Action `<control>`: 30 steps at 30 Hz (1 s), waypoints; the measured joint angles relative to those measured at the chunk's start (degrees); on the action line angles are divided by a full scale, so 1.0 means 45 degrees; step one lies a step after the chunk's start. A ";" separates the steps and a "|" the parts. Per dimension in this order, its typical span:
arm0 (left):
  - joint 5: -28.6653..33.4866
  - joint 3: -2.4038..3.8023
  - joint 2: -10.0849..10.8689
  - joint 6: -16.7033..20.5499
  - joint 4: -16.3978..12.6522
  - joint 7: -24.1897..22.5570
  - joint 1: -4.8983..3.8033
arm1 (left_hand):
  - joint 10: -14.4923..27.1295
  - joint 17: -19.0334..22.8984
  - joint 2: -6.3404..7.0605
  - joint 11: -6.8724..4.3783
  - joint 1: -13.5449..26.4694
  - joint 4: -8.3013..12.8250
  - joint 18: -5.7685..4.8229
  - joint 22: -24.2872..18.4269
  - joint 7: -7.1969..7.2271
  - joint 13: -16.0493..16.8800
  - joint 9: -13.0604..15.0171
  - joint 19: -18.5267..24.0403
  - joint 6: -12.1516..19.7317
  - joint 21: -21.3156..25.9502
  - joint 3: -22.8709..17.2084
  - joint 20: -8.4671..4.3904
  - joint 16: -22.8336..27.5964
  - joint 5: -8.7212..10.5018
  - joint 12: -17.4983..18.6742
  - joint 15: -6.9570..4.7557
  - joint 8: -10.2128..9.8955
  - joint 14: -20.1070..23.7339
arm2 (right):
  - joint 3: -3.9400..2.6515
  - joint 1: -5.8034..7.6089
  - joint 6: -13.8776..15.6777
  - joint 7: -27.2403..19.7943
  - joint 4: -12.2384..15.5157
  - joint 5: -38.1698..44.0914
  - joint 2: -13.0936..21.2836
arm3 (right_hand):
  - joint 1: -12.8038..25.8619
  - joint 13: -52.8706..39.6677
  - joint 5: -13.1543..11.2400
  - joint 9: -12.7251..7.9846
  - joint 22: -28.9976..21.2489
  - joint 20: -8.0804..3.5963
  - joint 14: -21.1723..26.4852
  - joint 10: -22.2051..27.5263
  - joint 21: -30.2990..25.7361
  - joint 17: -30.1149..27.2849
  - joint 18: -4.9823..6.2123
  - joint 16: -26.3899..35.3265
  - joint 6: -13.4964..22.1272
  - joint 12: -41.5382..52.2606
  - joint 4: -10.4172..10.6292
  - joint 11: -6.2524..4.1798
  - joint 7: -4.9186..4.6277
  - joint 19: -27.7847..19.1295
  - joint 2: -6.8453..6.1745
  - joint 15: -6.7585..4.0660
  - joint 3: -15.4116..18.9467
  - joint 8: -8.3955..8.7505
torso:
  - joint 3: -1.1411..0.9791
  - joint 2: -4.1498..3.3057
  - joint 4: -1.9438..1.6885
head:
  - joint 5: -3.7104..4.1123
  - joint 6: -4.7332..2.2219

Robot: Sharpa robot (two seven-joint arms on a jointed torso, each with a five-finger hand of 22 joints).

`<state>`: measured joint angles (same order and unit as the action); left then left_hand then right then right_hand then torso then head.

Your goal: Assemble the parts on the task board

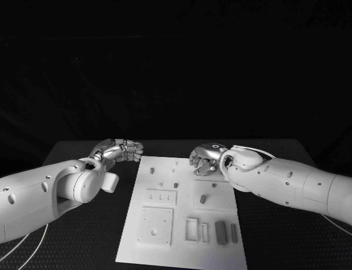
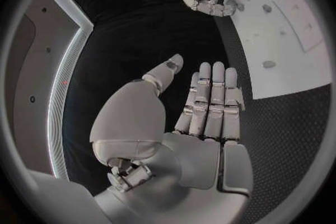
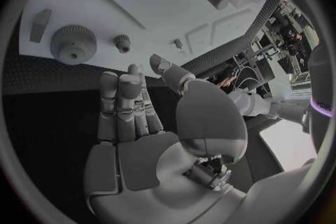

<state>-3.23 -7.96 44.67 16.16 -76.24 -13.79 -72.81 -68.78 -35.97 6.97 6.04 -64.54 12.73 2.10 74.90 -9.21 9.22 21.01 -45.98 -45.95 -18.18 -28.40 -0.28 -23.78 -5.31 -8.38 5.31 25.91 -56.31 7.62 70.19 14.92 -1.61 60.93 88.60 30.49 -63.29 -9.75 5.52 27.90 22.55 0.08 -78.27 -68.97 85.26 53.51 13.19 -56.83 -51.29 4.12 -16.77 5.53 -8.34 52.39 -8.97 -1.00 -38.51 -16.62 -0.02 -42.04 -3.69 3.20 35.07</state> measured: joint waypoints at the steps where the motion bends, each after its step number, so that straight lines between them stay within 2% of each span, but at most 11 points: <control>1: -0.0001 0.0003 0.0001 0.0000 -0.0006 0.0000 -0.0002 | 0.0015 0.0000 -0.0006 0.0014 0.0005 0.0000 -0.0002 0.0000 0.0000 0.0000 0.0000 0.0000 0.0000 0.0000 0.0000 0.0000 0.0000 0.0000 0.0000 0.0000 0.0000 0.0000 | 0.0019 -0.0003 0.0000 0.0033 -0.0024 0.0099 -0.0010 | -0.0046 0.0012 -0.0042 0.0000 0.0009 0.0000 0.0001 0.0019 0.0019 0.0000 -0.0001 -0.0070 0.0000 0.0000 0.0038 0.0019 0.0000 0.0000 -0.0046 0.0000 -0.0038 0.0000 | 0.0001 -0.0035 -0.0013 | 0.0015 0.0000; 3: -0.0003 0.0004 0.0001 -0.0002 -0.0011 -0.0002 -0.0001 | 0.0046 0.0001 -0.0006 0.0046 0.0006 0.0000 -0.0004 0.0008 0.0000 0.0000 -0.0001 0.0000 0.0000 0.0000 0.0000 0.0000 0.0000 0.0000 0.0000 0.0000 0.0000 0.0000 | 0.0069 -0.0004 0.0000 0.0118 -0.0068 0.0320 -0.0030 | -0.0067 0.0033 -0.0142 0.0000 0.0029 -0.0030 0.0031 0.0021 0.0038 0.0000 -0.0007 -0.0135 0.0000 0.0000 0.0027 0.0019 0.0000 0.0030 -0.0067 0.0031 -0.0131 0.0000 | 0.0004 -0.0085 -0.0029 | 0.0035 0.0000; 4: -0.0004 0.0004 0.0001 -0.0002 -0.0011 -0.0004 -0.0001 | 0.0046 0.0001 -0.0006 0.0046 0.0006 0.0000 -0.0006 0.0011 0.0000 0.0000 -0.0001 0.0000 0.0000 0.0000 0.0000 0.0000 0.0000 0.0000 0.0000 0.0000 0.0000 0.0000 | 0.0087 -0.0005 0.0000 0.0157 -0.0074 0.0416 -0.0030 | -0.0067 0.0035 -0.0142 -0.0007 0.0029 -0.0047 0.0047 0.0021 0.0066 0.0000 -0.0084 -0.0183 0.0000 0.0001 0.0038 0.0018 0.0000 0.0046 -0.0067 0.0047 -0.0142 0.0000 | 0.0005 -0.0120 -0.0037 | 0.0042 0.0000; 8: -0.0007 0.0004 0.0005 -0.0004 -0.0008 -0.0006 0.0001 | 0.0046 -0.0011 -0.0006 0.0045 0.0005 0.0000 -0.0010 0.0010 0.0000 -0.0001 0.0011 0.0000 0.0000 0.0000 0.0000 0.0000 0.0001 0.0000 0.0030 0.0000 -0.0050 0.0000 | 0.0100 -0.0005 0.0076 0.0348 -0.0056 0.0839 0.0003 | -0.0093 0.0059 -0.0246 -0.0012 0.0081 -0.0060 0.0066 0.0109 0.0115 -0.0002 -0.0089 -0.0275 -0.0006 0.0004 0.0035 0.0021 0.0006 0.0034 -0.0148 0.0067 -0.0301 0.0000 | 0.0007 -0.0212 -0.0052 | 0.0054 0.0009; 12: -0.0009 0.0004 0.0016 -0.0006 0.0020 -0.0007 0.0002 | 0.0045 -0.0011 -0.0006 0.0045 0.0005 0.0000 -0.0014 0.0010 0.0000 0.0010 0.0011 0.0000 0.0000 0.0000 0.0000 0.0000 0.0001 0.0000 0.0049 0.0000 -0.0051 0.0000 | 0.0089 0.0013 0.0330 0.0561 0.0058 0.1256 0.0054 | -0.0059 0.0131 -0.0418 -0.0027 0.0127 -0.0095 0.0166 0.0162 0.0137 -0.0098 -0.0132 -0.0420 -0.0056 0.0005 0.0058 0.0072 0.0056 -0.0001 -0.0481 0.0075 -0.0695 0.0000 | 0.0007 -0.0294 -0.0055 | 0.0066 -0.0004; 18: -0.0010 0.0004 0.0005 -0.0009 0.0080 -0.0008 0.0002 | 0.0054 -0.0010 -0.0039 0.0054 0.0057 0.0000 -0.0079 0.0008 0.0000 0.0010 0.0012 0.0000 0.0000 0.0000 0.0000 0.0000 0.0001 0.0000 0.0104 0.0000 -0.0051 0.0001 | 0.0101 0.0001 0.0722 0.0836 0.0146 0.1698 0.0113 | -0.0049 0.0207 -0.0486 -0.0043 0.0178 -0.0125 0.0175 0.0268 0.0138 -0.0203 -0.0148 -0.0564 -0.0062 0.0003 0.0092 0.0089 0.0063 0.0030 -0.0757 0.0084 -0.1041 0.0000 | 0.0009 -0.0386 -0.0044 | 0.0076 -0.0035; 30: -0.0012 0.0005 0.0011 -0.0019 0.0154 -0.0008 0.0001 | 0.0092 -0.0021 -0.0007 0.0091 0.0106 0.0027 -0.0082 0.0007 0.0000 0.0022 0.0022 0.0000 0.0000 -0.0049 -0.0028 0.0000 -0.0050 0.0001 0.0104 0.0000 -0.0061 0.0001 | 0.0106 -0.0006 0.0992 0.1076 0.0236 0.2066 0.0200 | -0.0048 0.0259 -0.0486 -0.0054 0.0215 -0.0164 0.0174 0.0357 0.0135 -0.0267 -0.0185 -0.0635 -0.0094 0.0003 0.0073 0.0089 0.0095 0.0069 -0.0857 0.0083 -0.1230 0.0000 | 0.0000 -0.0483 -0.0059 | 0.0082 -0.0077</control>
<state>-3.28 -7.94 44.72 16.07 -75.54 -13.82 -72.81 -68.37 -36.07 6.94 6.45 -64.07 12.85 1.74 74.93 -9.21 9.32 21.11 -45.98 -45.95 -18.40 -28.52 -0.28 -24.00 -5.31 -7.91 5.31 25.64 -56.31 8.10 70.16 19.38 3.23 61.99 97.90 31.39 -63.51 -8.58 3.33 27.65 23.52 -0.66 -77.48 -67.36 85.86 52.31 12.36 -59.68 -51.71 4.13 -16.44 5.93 -7.91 52.70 -12.83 -0.62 -44.05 -16.62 -0.02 -44.22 -3.96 3.57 34.72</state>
